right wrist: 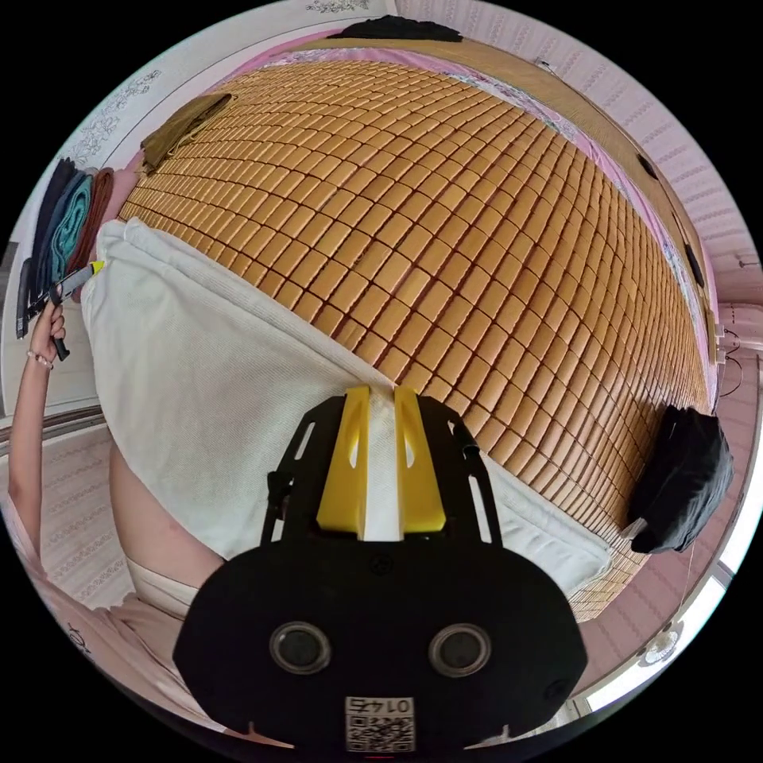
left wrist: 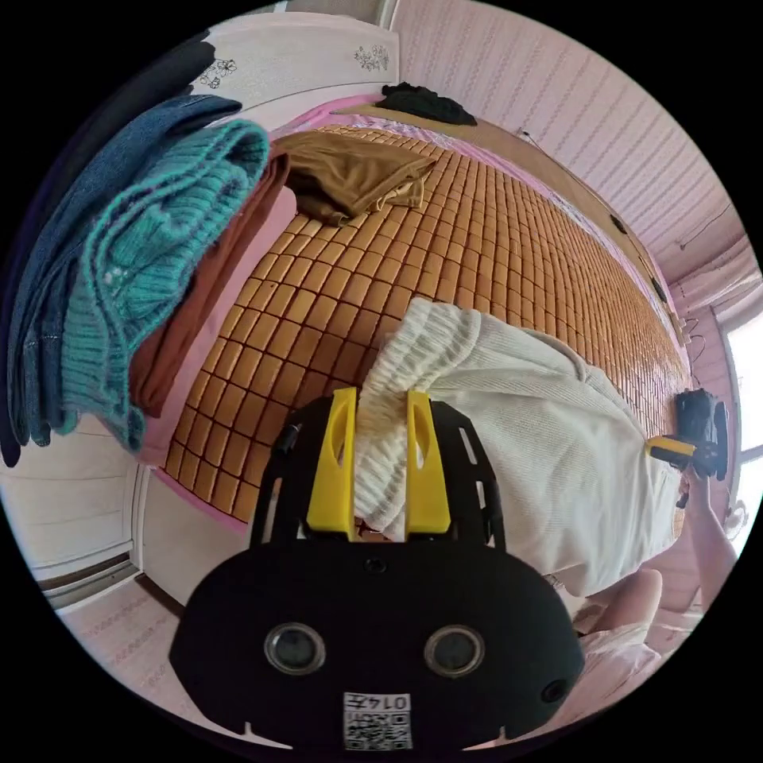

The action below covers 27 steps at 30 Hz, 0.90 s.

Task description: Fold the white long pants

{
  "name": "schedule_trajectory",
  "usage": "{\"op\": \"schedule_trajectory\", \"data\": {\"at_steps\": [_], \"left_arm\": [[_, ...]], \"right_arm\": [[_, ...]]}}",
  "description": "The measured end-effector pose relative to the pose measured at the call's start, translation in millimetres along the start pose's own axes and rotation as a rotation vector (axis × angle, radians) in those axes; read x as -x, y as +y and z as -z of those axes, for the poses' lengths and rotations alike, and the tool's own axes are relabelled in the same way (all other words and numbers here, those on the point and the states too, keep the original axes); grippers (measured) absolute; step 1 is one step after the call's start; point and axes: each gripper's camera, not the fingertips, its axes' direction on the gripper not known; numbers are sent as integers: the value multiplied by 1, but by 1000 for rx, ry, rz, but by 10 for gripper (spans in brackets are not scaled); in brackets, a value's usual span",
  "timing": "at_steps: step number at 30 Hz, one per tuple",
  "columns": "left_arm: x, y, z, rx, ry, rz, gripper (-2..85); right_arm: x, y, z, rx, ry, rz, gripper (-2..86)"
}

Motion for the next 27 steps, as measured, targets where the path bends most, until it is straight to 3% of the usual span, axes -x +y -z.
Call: {"op": "schedule_trajectory", "data": {"at_steps": [2,5,7,12,15,18,23,25,27], "left_arm": [[10,0,13,-11,40,19,102],[11,18,55,-134,-45,-40,87],[-8,40,78,-178,-8,-156,77],[-107,100,60,-72,221,-473,22],[-180,132,19,52,406,-593,2],[-224,153,-24,139,202,-671,-4],[-226,154,-19,143,172,-691,-9],[-230,161,-3,105,159,-710,-9],[-243,168,3,103,247,-734,-10]], "right_arm": [[-5,3,11,-32,-36,-32,57],[0,30,33,-150,-2,-17,34],[16,51,37,-165,-37,57,13],[83,119,-4,4,-86,253,-8],[98,134,-21,-47,12,214,-9],[98,140,-24,-105,33,195,-9],[75,154,-7,-112,-66,162,-8],[65,168,0,-163,14,110,-6],[54,176,-20,-76,51,90,-4]]}}
